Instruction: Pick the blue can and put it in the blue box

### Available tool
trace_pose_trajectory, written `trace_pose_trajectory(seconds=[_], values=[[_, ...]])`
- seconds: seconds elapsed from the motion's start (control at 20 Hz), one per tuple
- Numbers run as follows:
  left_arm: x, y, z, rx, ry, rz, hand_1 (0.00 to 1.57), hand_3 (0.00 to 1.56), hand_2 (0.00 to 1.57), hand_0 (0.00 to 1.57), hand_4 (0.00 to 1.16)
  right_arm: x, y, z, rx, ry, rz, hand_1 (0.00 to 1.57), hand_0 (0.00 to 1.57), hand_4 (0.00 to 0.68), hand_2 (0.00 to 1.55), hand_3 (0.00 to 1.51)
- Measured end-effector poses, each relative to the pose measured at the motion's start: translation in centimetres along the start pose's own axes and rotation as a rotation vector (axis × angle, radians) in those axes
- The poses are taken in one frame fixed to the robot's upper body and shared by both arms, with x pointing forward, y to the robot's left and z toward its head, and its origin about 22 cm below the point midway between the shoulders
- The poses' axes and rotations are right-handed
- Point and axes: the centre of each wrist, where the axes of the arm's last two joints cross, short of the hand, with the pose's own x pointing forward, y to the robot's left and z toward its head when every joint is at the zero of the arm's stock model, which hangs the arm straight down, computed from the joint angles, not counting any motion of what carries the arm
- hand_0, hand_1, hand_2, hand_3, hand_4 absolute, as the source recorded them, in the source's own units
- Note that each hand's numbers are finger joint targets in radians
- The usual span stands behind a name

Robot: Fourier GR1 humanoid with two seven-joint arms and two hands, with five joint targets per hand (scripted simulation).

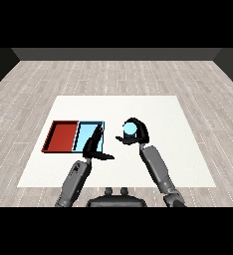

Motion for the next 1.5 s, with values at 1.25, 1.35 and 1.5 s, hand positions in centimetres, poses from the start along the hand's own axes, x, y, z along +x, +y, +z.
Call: trace_pose_trajectory(seconds=[1.25, 1.35, 1.5], values=[[-3.6, -3.2, -2.9, -0.038, 0.058, -0.04, 0.0, 0.0, 0.0, 0.0, 0.0, 0.6, 3.0, 1.4, 0.12, -0.041, -0.004, 1.43, 1.43, 0.622, 1.46, 1.42], [-3.2, -3.4, -3.1, -0.046, 0.058, -0.041, 0.0, 0.0, 0.0, 0.0, 0.0, 0.7, 3.4, 0.5, 0.127, -0.041, 0.001, 1.44, 1.44, 0.615, 1.47, 1.42], [-3.3, -3.8, -3.4, -0.056, 0.054, -0.038, 0.0, 0.0, 0.0, 0.0, 0.0, 0.9, 4.0, 0.4, 0.139, -0.044, -0.015, 1.48, 1.48, 0.607, 1.47, 1.42]])
